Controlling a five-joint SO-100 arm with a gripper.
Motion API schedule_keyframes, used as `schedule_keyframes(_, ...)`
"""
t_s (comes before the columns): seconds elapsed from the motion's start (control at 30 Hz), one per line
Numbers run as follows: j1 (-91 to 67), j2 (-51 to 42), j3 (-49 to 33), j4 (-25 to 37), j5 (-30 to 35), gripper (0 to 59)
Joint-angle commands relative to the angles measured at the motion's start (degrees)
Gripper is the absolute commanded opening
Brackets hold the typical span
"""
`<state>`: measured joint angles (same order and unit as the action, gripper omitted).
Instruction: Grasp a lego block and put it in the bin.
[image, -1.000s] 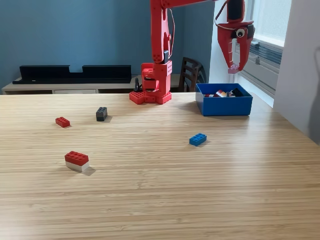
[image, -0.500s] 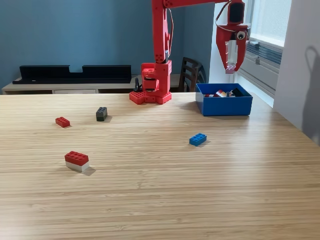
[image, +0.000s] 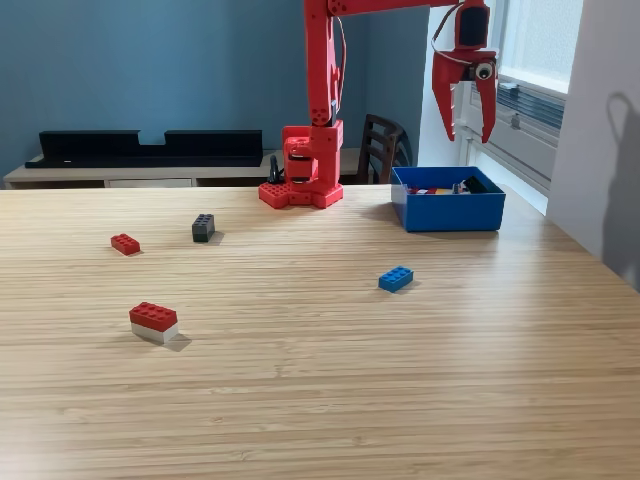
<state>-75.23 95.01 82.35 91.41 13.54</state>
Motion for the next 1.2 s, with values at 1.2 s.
schedule_keyframes(1.2, 65.13, 4.39, -9.67, -9.76, -7.56, 0.0)
